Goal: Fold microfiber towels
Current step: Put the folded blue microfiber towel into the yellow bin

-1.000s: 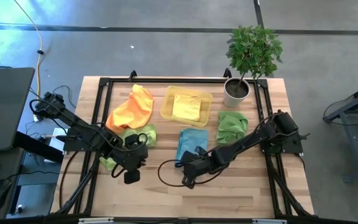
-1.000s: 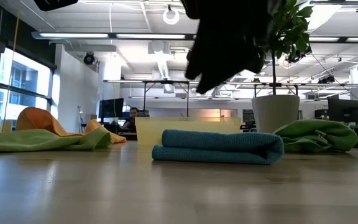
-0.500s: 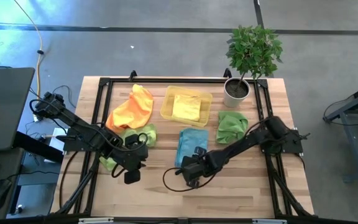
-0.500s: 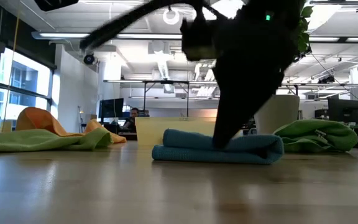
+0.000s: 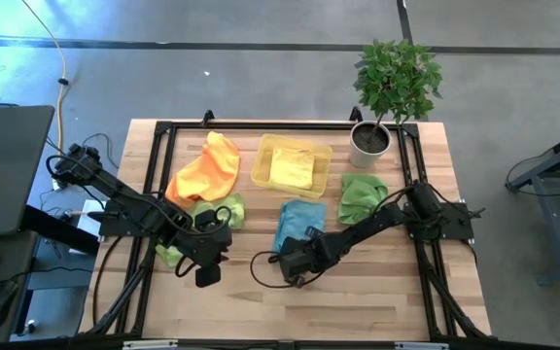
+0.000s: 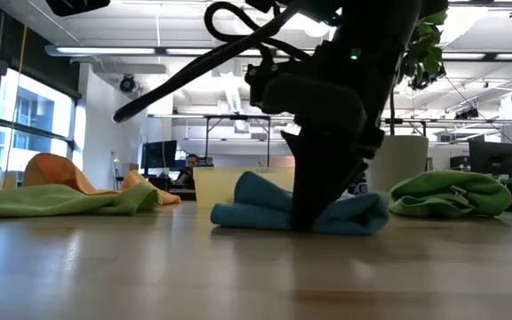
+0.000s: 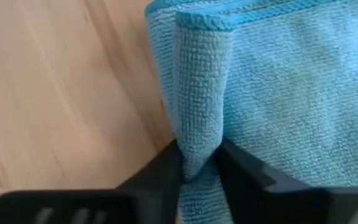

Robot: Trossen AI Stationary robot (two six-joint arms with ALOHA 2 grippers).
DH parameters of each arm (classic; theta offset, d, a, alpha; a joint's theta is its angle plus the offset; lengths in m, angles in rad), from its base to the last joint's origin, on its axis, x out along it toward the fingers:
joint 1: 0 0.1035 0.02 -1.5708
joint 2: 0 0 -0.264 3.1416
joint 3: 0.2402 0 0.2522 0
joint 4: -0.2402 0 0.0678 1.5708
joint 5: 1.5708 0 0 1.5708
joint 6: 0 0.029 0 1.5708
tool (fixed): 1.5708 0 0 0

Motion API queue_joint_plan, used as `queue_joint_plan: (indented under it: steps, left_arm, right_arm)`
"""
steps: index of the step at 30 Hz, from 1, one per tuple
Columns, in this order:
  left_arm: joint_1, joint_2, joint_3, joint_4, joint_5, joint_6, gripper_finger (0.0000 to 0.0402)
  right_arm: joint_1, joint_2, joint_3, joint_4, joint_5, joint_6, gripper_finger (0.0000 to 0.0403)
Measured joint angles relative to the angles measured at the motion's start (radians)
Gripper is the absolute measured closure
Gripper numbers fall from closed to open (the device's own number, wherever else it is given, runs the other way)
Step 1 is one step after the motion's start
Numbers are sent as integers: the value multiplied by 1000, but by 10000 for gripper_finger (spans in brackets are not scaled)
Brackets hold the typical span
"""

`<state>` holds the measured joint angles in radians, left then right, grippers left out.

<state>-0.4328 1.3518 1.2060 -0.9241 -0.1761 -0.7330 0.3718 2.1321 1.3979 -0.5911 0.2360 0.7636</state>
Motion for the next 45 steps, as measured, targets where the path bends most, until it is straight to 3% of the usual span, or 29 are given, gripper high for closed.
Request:
queue_joint_plan:
  steps: [5, 10, 17, 23, 31, 36, 40, 45]
  left_arm:
    - [0, 0, 0, 0, 30, 0, 311]
    - [0, 0, 0, 0, 80, 3, 311]
    - [0, 0, 0, -1, 110, 10, 312]
    - [0, 0, 0, -16, 113, 11, 312]
    - [6, 0, 0, -14, 103, 11, 312]
    - [25, 0, 0, -14, 96, 12, 312]
    - [36, 0, 0, -14, 78, 30, 312]
    - [81, -1, 0, -17, 84, 34, 312]
  right_arm:
    - [3, 5, 1, -11, 13, 73, 393]
    - [-4, -44, 13, -33, -35, 111, 388]
    - [-49, -212, 26, -105, -129, 299, 397]
    - [-117, -384, 27, -184, -64, 321, 400]
    - [-251, -567, 26, -554, 102, 456, 400]
    - [-322, -687, 27, -652, 184, 553, 400]
    - [-387, -703, 27, -713, 279, 639, 400]
    - [-461, -667, 27, -776, 287, 652, 400]
